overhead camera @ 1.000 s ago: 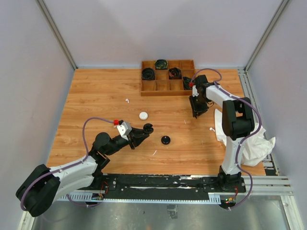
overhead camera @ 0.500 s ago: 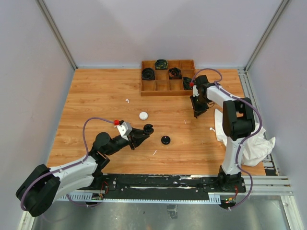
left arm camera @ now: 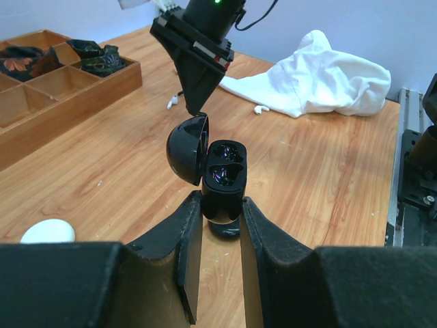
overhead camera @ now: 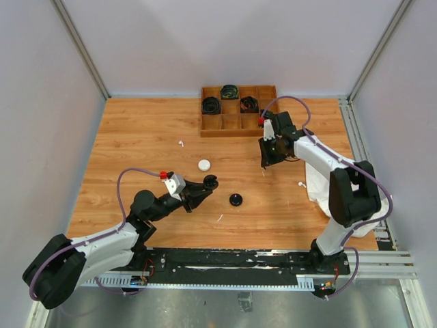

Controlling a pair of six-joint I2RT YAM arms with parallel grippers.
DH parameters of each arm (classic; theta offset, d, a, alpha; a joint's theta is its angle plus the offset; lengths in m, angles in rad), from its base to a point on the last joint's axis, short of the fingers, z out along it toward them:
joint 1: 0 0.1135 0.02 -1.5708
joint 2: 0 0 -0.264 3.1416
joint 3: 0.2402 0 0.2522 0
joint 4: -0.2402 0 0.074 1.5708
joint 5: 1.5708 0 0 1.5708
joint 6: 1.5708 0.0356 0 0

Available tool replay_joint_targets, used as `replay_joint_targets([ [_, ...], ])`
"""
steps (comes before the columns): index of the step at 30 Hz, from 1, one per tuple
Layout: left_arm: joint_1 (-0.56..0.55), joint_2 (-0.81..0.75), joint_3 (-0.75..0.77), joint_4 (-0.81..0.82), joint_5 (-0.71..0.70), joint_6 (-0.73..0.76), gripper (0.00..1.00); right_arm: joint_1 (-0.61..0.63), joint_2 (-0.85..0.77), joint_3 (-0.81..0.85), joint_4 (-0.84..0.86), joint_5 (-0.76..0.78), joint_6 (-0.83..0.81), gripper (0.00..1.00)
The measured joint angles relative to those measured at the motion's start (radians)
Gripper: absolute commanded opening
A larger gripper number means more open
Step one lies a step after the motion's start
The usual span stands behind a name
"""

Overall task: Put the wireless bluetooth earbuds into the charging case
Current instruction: Pick up the earbud from the center of the board.

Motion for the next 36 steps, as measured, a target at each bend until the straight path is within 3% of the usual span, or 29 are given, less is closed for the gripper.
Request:
replay_joint_targets([
  [9,0.000,0.001,-0.021,0.066,-0.028,-0.019,0.00,0.079,-0.185,-0.113,0.107,-0.045,0.060,0.21],
  [27,0.000,-0.047,-0.037,0.050,-0.079,-0.015,0.00,0.262,-0.117,-0.289,-0.058,0.121,0.260,0.24],
  [33,0.000,-0.048,-0.037,0.034,-0.079,-0.015,0.00,0.271,-0.104,-0.288,-0.086,0.139,0.282,0.32],
  [36,0.000,-0.052,-0.037,0.031,-0.079,-0.015,0.00,0.273,-0.082,-0.263,-0.119,0.139,0.267,0.44],
])
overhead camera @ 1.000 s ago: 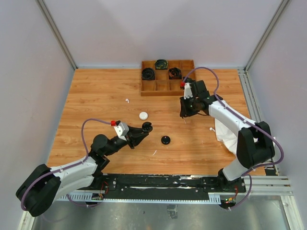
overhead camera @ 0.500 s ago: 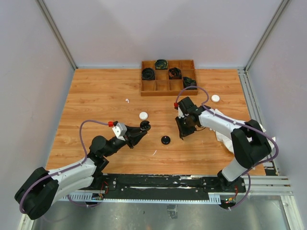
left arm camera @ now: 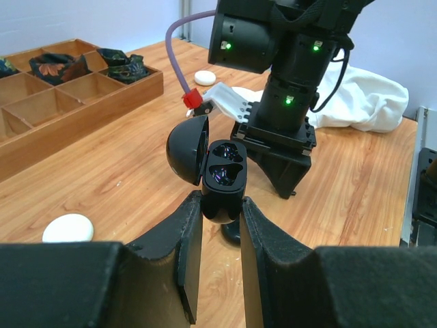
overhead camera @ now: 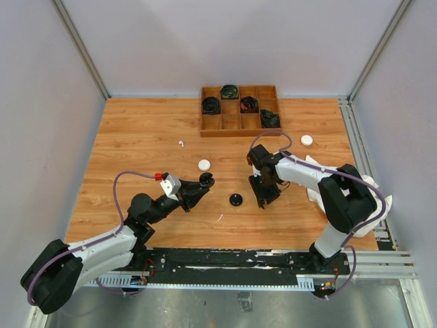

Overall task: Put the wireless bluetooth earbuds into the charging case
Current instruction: Pick up the earbud from the center of the board.

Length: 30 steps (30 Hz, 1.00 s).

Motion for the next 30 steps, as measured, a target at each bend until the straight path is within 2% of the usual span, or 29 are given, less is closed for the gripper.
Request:
replay_joint_targets([
  [5,0.000,-0.014,0.000,-0.005,0.000,0.000,0.00,0.000,0.074,0.084,-0.093,0.013,-0.074,0.46],
  [10,0.000,-0.021,0.000,-0.014,0.000,0.000,0.00,0.000,0.141,0.161,-0.160,0.020,-0.151,0.41],
  [20,0.000,-0.021,0.000,-0.024,0.000,0.001,0.00,0.029,0.188,0.234,-0.219,0.036,-0.210,0.39],
  [30,0.000,-0.021,0.000,-0.027,0.002,0.001,0.00,0.055,0.220,0.252,-0.242,0.061,-0.240,0.28],
])
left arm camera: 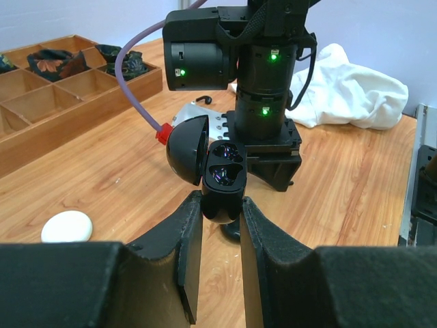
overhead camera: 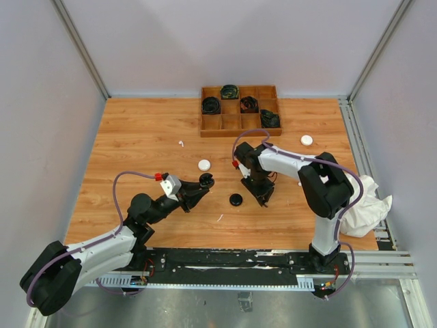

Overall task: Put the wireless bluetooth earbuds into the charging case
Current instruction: Pick up the earbud from the center of the board.

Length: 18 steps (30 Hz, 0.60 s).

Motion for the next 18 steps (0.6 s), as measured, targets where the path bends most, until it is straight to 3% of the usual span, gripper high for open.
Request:
replay_joint_targets([
  [9,0.000,0.000,0.000,-0.012,0.003,0.000,0.00,0.000,0.002,0.002,-0.006,0.000,-0.015,0.12],
  [18,0.000,0.003,0.000,0.007,0.000,0.000,0.00,0.013,-0.134,-0.010,0.063,-0.025,-0.003,0.12],
])
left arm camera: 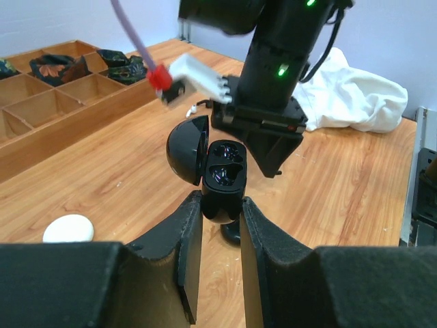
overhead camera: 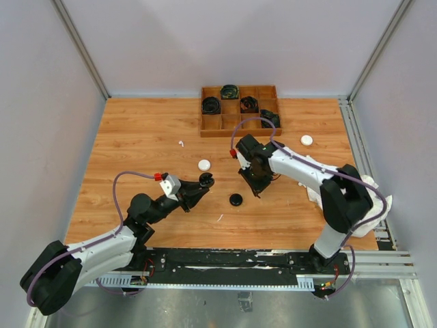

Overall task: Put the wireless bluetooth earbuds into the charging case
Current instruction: Pick up the earbud from the center of the board, then place the earbud in the charging case.

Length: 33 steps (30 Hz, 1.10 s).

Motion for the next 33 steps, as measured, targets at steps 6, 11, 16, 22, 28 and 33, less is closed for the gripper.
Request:
replay_joint_targets([
  [6,0.000,0.010,0.000,0.035,-0.003,0.000,0.00,0.045,-0.203,-0.036,0.105,-0.019,0.045,0.12],
  [11,0.000,0.011,0.000,0.070,-0.003,0.000,0.00,0.076,-0.339,-0.079,0.203,-0.019,0.089,0.12],
  [16,0.000,0.020,0.002,0.090,-0.002,0.000,0.00,0.124,-0.477,-0.160,0.341,-0.020,0.116,0.12],
  [22,0.000,0.040,0.016,0.115,0.012,0.001,0.00,0.177,-0.611,-0.243,0.507,-0.034,0.124,0.12],
  [28,0.000,0.057,0.029,0.142,0.059,0.004,0.00,0.223,-0.691,-0.293,0.662,-0.070,0.110,0.12],
  [33,0.000,0.064,0.031,0.165,0.115,0.015,0.00,0.256,-0.718,-0.342,0.792,-0.123,0.097,0.12],
])
